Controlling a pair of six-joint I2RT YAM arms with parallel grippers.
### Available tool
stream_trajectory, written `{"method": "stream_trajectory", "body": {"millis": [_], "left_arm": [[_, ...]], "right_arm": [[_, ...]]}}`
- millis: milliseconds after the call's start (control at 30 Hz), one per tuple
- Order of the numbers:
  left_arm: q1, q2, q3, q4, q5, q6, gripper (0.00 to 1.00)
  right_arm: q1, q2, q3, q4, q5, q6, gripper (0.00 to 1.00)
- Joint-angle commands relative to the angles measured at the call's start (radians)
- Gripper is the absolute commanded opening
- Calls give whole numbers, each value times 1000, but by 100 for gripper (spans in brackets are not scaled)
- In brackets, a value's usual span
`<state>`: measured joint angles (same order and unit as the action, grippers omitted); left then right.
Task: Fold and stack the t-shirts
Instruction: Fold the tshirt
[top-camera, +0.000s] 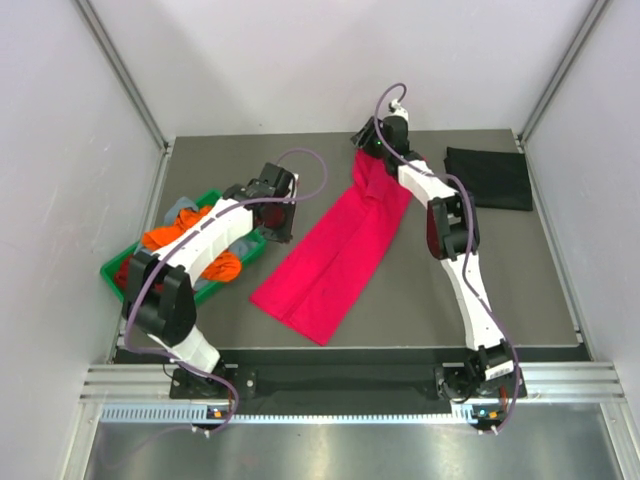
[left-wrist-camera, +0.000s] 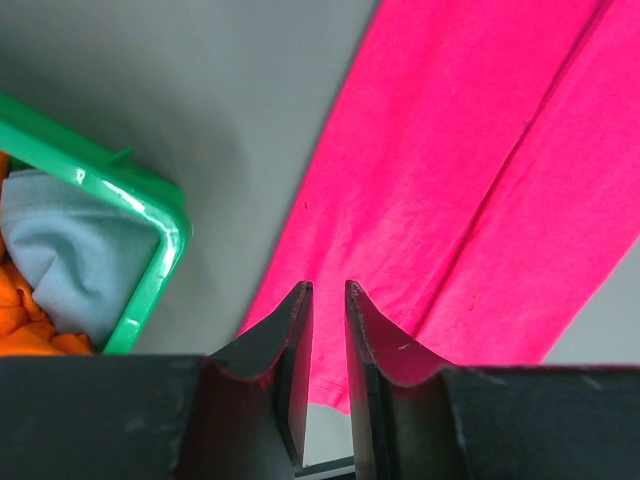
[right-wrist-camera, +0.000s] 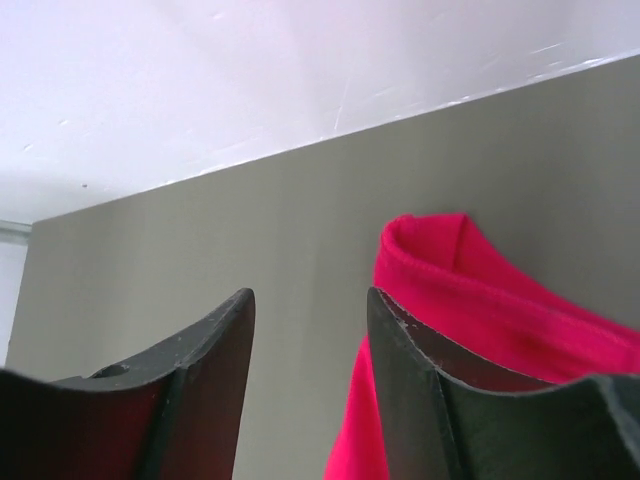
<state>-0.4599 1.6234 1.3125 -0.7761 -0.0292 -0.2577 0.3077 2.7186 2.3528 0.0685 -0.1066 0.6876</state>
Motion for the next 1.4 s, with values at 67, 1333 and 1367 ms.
{"method": "stream_trajectory", "body": {"millis": [67, 1333, 1367], "left_arm": [[4, -68, 61, 61, 83, 25, 25], [-189, 32, -322, 229, 279, -140, 21], [-189, 27, -318, 228, 278, -140, 21]], "right_arm": [[8, -339, -146, -64, 57, -48, 51], [-337, -467, -589, -282, -139, -154, 44], [-340, -480, -596, -306, -127, -174, 44]]}}
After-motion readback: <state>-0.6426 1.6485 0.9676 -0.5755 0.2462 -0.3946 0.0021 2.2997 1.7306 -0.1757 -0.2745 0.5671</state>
